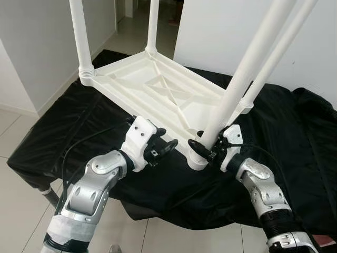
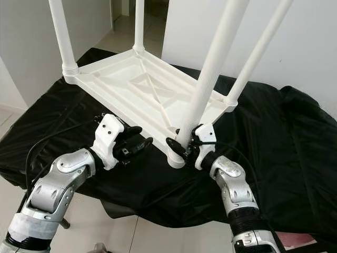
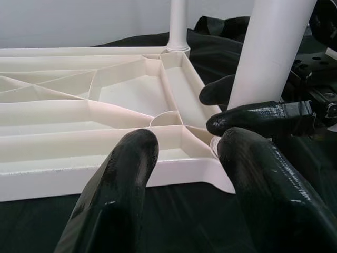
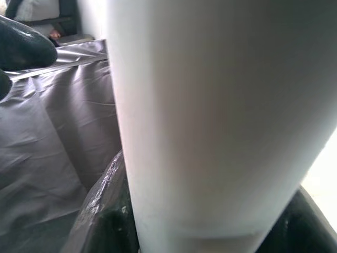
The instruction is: Building children table
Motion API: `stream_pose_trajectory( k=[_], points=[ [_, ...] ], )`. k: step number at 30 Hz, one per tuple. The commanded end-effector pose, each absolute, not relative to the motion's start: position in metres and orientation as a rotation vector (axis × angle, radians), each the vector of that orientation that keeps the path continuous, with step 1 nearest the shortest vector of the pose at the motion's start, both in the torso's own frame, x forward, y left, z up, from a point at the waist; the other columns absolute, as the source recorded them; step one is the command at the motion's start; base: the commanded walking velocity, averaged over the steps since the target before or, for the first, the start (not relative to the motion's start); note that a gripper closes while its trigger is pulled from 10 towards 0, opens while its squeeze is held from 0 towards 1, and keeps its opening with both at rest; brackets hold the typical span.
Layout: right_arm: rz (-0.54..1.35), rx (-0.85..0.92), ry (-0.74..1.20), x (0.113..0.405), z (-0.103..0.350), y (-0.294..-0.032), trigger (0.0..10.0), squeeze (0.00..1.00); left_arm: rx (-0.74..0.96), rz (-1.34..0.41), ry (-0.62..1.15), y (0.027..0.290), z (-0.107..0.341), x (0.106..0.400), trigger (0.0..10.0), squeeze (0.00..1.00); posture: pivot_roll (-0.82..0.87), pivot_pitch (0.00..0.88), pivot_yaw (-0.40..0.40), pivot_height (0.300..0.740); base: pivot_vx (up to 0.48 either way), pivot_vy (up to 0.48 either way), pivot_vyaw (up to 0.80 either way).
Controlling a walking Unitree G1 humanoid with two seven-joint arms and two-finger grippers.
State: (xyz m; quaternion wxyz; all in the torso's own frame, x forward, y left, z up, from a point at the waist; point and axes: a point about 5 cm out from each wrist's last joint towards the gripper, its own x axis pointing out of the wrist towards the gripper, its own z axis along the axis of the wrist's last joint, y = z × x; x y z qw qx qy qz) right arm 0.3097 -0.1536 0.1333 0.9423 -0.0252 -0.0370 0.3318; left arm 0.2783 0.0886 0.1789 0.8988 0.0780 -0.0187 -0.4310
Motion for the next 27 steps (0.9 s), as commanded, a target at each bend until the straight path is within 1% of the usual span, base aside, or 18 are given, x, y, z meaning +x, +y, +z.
stream_pose_trajectory(
  k=[1,3,4,12,15,16,17,19,21,26,27],
  points=[
    [0.562,-0.065,-0.089,0.311,0.137,-0.168,10.0,0.00,0.162,-0.875,-0.035,0.086,0.176,0.278,10.0,0.00,0.08,0.017,-0.125,0.740,0.000,0.000,0.00],
    [0.529,-0.059,-0.087,0.311,0.136,-0.170,10.0,0.00,0.162,-0.876,-0.034,0.086,0.176,0.278,10.0,0.00,0.08,0.017,-0.125,0.740,0.000,0.000,0.00],
    [0.454,-0.037,-0.104,0.307,0.137,-0.174,10.0,0.00,0.161,-0.881,-0.033,0.085,0.176,0.277,10.0,0.00,0.07,0.016,-0.123,0.740,0.000,0.000,0.00],
    [0.369,-0.006,-0.137,0.301,0.141,-0.176,10.0,0.00,0.159,-0.890,-0.030,0.084,0.175,0.277,10.0,0.00,0.06,0.017,-0.121,0.740,0.000,0.000,0.00],
    [0.234,0.033,-0.151,0.296,0.143,-0.179,10.0,0.00,0.158,-0.896,-0.030,0.082,0.174,0.277,10.0,0.00,0.05,0.016,-0.126,0.740,0.000,0.000,0.00],
    [0.234,0.033,-0.151,0.296,0.143,-0.179,10.0,0.00,0.158,-0.896,-0.030,0.082,0.174,0.277,10.0,0.00,0.05,0.016,-0.126,0.740,0.000,0.000,0.00],
    [0.195,0.046,-0.150,0.295,0.142,-0.178,10.0,0.00,0.157,-0.897,-0.030,0.082,0.174,0.277,10.0,0.00,0.05,0.016,-0.126,0.740,0.000,0.000,0.00],
    [0.195,0.046,-0.150,0.295,0.142,-0.178,10.0,0.00,0.157,-0.897,-0.030,0.082,0.174,0.277,10.0,0.00,0.05,0.016,-0.126,0.740,0.000,0.000,0.00],
    [0.056,0.070,-0.128,0.288,0.136,-0.166,10.0,0.00,0.148,-0.900,-0.029,0.080,0.174,0.277,10.0,0.00,0.05,0.017,-0.129,0.740,0.000,0.000,0.00],
    [0.034,0.079,-0.121,0.287,0.134,-0.163,10.0,0.00,0.148,-0.901,-0.029,0.080,0.174,0.277,10.0,0.00,0.05,0.017,-0.129,0.740,0.000,0.000,0.00],
    [0.009,0.105,-0.109,0.286,0.132,-0.155,10.0,0.00,0.147,-0.900,-0.029,0.080,0.173,0.277,10.0,0.00,0.05,0.017,-0.129,0.740,0.000,0.000,0.00]
  ],
)
